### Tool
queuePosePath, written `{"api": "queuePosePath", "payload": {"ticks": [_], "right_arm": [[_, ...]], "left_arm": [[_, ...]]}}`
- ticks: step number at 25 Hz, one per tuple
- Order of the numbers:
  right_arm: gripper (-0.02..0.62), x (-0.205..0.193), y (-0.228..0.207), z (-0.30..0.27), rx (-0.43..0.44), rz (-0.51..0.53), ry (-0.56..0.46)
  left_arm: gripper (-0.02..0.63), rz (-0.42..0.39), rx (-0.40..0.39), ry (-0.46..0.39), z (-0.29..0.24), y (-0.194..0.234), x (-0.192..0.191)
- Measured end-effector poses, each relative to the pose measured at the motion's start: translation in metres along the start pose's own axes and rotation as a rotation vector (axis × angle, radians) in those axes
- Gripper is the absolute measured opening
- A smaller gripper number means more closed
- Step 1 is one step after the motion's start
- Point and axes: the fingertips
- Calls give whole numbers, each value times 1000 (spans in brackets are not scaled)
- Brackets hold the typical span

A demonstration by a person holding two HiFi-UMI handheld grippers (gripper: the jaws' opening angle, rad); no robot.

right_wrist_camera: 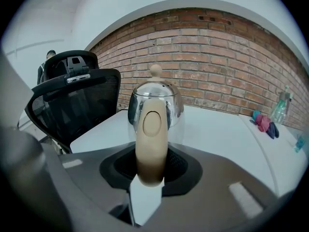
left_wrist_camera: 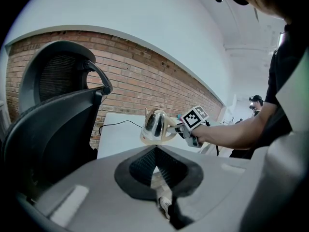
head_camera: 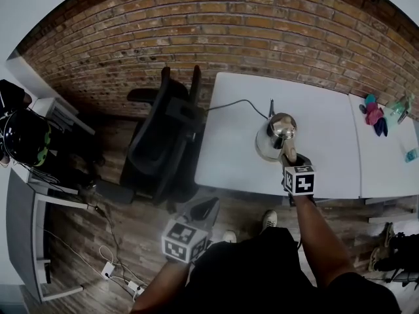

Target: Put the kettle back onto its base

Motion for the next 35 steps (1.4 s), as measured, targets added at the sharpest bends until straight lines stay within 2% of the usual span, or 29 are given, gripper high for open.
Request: {"api": "queuePosePath", "payload": {"ticks": [3, 9, 16, 20, 25, 31, 33, 35], "right_arm": [[127, -2, -1, -1, 0, 6, -8], [183, -10, -3, 14, -15, 14, -18], [190, -14, 1, 52, -37, -3, -61], [159, -12, 8, 86, -44, -59, -113], [28, -9, 36, 134, 28, -128, -206], [26, -10, 75, 198, 123, -188, -307], [26, -9, 86, 216, 141, -214, -336], [26, -10, 95, 230, 138, -192, -354]], "left_arm": [[0, 1, -5, -1, 0, -4, 0], [0, 0, -13, -12, 6, -7, 0], [0, -33, -75, -25, 10, -17, 0], [0, -55, -115, -36, 12, -25, 5], [0, -83, -157, -50, 12, -35, 7], [0, -96, -232, -75, 6, -58, 19], [0, -73, -263, -84, 4, -65, 22], [0, -32, -297, -96, 3, -71, 25]]}}
Point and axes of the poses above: the fingertips, and each gripper's own axes: z backward along the fingers, y to its left, x out of its top
